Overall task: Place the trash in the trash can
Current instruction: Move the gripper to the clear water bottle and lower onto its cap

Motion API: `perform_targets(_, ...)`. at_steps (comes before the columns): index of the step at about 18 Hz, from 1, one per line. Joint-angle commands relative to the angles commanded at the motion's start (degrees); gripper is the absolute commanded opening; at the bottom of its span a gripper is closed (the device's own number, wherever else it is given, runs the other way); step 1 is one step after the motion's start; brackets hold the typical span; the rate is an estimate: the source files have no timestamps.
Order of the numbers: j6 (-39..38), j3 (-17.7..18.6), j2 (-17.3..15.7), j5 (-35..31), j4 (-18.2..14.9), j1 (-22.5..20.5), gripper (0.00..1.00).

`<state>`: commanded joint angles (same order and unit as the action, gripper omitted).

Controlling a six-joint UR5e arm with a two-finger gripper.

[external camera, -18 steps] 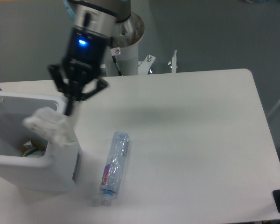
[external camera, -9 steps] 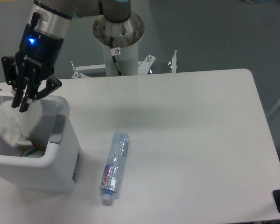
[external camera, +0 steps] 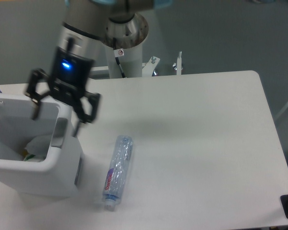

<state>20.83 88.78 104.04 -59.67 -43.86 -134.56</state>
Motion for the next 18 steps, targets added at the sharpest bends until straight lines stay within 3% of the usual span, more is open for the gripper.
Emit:
perform_targets(5,0.0,-1.4,6.4,-6.2,-0.2,-0.2,1.00)
perform_targets(12,0.8,-1.9,11.9,-11.0,-1.8,0.1,1.00)
perform_targets(18,0.8,-5.5,17.9,-17.9,-4.0,4.2,1.00)
